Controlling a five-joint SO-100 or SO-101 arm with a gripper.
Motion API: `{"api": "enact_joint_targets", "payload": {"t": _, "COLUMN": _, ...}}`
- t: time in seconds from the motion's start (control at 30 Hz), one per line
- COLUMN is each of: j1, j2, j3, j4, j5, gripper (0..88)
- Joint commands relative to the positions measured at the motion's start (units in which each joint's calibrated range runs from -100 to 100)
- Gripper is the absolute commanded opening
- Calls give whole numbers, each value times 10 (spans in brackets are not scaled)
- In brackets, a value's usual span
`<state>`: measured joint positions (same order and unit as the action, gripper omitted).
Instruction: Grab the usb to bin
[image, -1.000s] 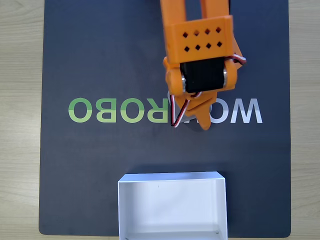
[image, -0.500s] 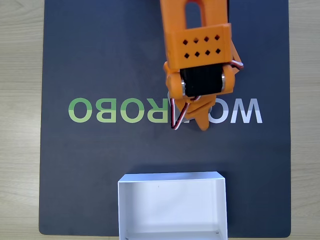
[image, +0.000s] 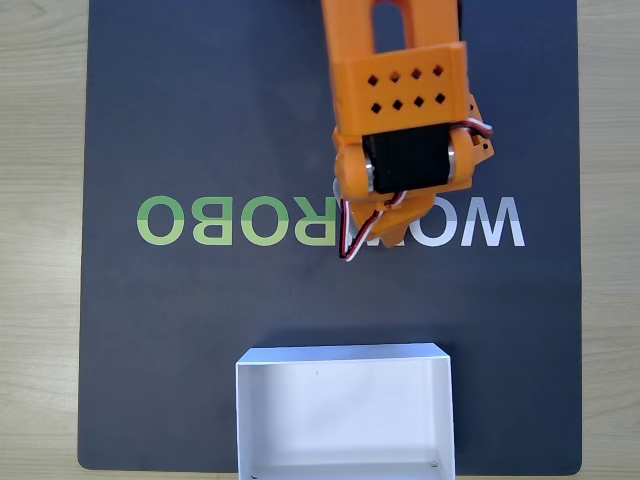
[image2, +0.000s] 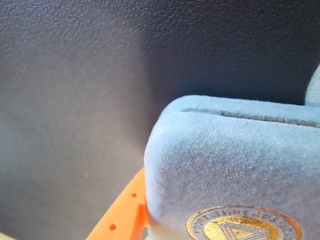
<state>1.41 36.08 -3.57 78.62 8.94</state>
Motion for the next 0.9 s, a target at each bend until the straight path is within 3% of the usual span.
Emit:
{"api": "enact_joint_targets", "payload": {"t": 0.0, "j1": 1, "j2": -40, "j3": -37, "j4": 5, "j5": 1, "gripper": 145}}
{"api": "enact_joint_targets", "payload": {"t": 0.6, "j1": 52, "j2": -270, "j3": -305, "j4": 6, "j5": -5, "gripper": 139}}
{"api": "enact_joint_targets", "payload": {"t": 0.87, "j1": 148, "j2": -335, "j3": -299, "j4": 10, "j5": -79, "gripper": 143}}
